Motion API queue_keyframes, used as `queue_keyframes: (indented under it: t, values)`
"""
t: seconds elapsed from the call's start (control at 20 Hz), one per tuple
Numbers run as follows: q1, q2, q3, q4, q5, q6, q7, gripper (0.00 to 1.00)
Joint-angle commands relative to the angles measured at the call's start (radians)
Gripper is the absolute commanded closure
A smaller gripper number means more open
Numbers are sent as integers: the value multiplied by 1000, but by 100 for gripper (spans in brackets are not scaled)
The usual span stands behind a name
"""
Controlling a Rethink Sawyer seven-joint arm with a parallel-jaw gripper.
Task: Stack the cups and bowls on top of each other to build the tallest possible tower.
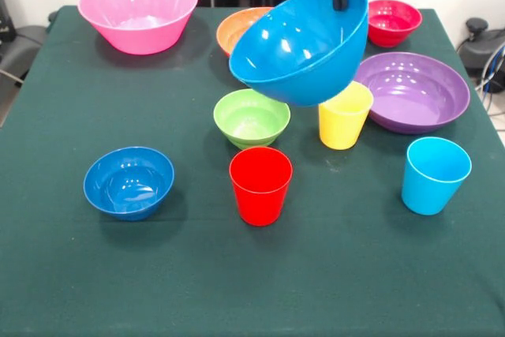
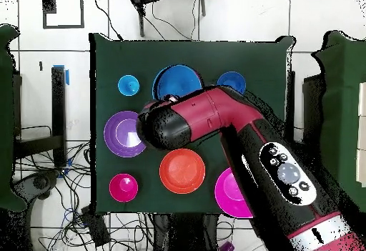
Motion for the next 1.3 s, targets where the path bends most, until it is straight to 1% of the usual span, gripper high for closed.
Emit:
queue_keyframes:
  t: [0.05,0.3,0.7,0.85,1.05,1.3]
  values:
    - [-30,29,39,-17,51,169,-195,100]
    - [5,44,-3,-45,3,181,-173,100]
    - [85,101,-96,-80,-140,158,-104,100]
    - [117,123,-128,-96,-182,154,-72,100]
    - [184,148,-196,-137,-251,190,-19,100]
    - [237,149,-262,-159,-294,218,10,100]
